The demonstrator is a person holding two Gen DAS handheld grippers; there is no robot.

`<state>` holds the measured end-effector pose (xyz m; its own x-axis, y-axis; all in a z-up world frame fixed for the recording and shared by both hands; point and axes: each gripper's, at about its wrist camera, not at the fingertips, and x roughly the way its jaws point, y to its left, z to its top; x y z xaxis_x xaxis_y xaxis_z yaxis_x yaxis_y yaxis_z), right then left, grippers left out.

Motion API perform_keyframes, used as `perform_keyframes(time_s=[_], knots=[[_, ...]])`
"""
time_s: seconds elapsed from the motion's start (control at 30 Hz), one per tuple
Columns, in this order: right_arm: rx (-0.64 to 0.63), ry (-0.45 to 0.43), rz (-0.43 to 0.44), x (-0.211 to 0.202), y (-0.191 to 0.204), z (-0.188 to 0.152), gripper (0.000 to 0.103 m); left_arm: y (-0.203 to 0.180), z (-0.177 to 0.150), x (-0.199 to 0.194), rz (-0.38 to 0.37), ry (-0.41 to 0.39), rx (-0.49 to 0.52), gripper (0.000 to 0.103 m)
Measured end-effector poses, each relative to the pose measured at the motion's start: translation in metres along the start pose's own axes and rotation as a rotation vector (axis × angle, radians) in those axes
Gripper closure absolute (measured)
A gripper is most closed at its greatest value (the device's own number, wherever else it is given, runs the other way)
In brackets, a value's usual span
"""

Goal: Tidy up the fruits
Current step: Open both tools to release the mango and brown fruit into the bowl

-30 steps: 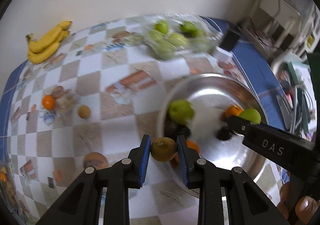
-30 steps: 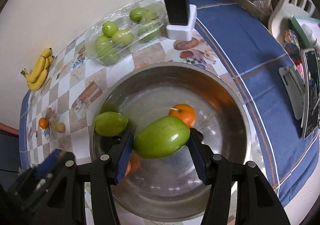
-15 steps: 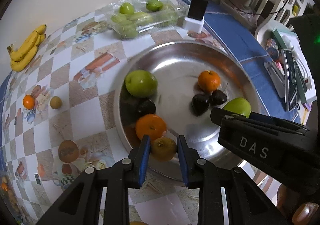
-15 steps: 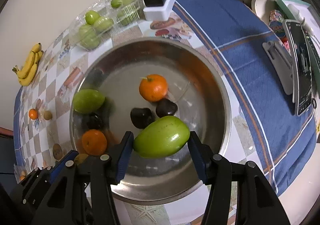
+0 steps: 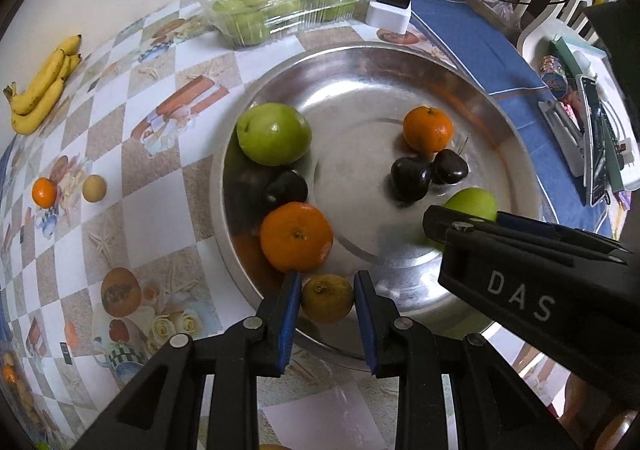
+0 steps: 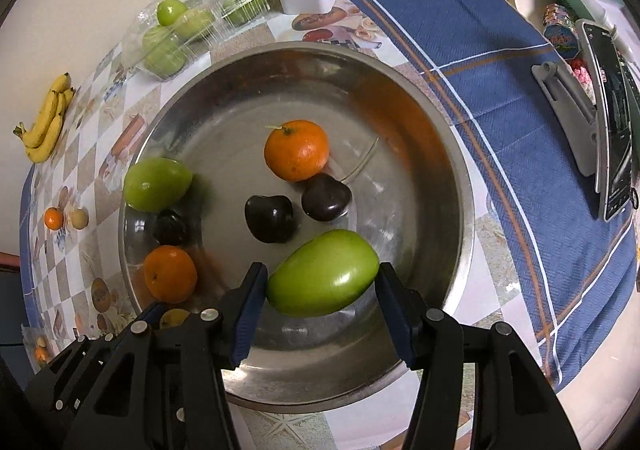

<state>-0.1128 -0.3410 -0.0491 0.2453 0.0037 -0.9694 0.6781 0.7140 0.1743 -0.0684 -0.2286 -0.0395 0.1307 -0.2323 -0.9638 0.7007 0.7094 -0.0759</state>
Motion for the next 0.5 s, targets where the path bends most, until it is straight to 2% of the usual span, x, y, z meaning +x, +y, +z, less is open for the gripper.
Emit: perform_keyframes(time_s=[0.2, 0.37, 0.5], knots=[[-0.006, -0.020, 0.008, -0.007, 0.003, 0.003, 0.045, 0.001, 0.002, 0.001, -0.019, 0.008, -0.006, 0.072], [-0.011, -0.051, 0.011, -0.013, 0.006, 0.007, 0.045, 0.002, 0.003, -0.005, -0.021, -0.004, 0.004, 0.055], [-0.003, -0.068, 0.020, -0.017, 0.005, 0.009, 0.045, 0.003, 0.006, -0.011, -0.015, -0.025, 0.001, 0.055]])
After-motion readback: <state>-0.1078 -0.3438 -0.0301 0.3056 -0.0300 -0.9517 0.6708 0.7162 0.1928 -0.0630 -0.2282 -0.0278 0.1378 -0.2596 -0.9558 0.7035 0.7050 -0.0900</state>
